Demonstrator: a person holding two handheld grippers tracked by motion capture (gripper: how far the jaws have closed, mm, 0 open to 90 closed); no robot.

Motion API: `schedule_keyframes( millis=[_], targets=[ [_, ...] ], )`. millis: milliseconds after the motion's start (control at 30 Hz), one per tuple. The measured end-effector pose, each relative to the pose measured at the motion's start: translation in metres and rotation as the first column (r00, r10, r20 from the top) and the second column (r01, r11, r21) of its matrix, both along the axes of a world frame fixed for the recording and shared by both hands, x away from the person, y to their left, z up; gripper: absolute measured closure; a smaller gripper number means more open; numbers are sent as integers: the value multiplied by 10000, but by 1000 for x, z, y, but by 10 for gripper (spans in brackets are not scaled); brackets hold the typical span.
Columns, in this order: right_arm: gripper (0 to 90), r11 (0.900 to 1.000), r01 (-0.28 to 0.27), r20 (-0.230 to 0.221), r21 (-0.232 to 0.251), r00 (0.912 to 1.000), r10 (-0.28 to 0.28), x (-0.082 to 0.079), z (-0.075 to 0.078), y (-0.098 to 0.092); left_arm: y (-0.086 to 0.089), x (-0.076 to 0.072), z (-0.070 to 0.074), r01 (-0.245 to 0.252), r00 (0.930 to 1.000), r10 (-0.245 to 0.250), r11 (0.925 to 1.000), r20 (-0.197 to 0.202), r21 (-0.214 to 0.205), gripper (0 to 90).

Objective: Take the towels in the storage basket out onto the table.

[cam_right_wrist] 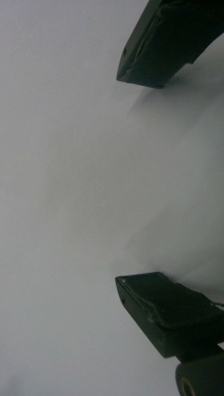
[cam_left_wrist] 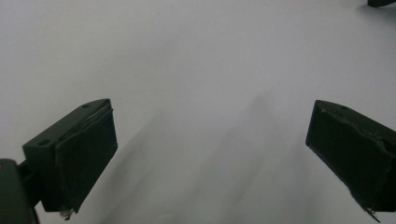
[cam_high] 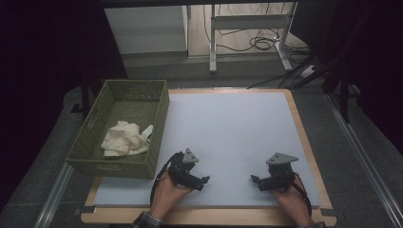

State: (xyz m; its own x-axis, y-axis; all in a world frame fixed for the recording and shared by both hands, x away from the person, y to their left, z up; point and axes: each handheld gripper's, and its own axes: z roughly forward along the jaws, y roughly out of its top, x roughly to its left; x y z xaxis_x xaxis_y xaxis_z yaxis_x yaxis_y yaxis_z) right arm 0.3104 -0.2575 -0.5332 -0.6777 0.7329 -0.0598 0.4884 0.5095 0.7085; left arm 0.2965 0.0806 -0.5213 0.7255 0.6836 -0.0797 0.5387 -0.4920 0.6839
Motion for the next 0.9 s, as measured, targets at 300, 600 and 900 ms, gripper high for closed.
schedule_keyframes(
  millis=[300, 600, 900],
  targets=[
    [37, 10000, 1, 44, -15, 10000, -1, -1, 0, 0, -5, 7, 12, 373, 9992, -372, 9993, -127, 85, 26],
    [37, 10000, 5, 63, -27, 10000, -4, -1, 0, 0, -7, 18, 22, 469, 9987, -464, 9987, -221, 199, 24],
    [37, 10000, 4, 72, -35, 10000, -3, -1, 0, 0, -9, 30, 36, 525, 9984, -520, 9983, -229, 235, 33]
  ],
)
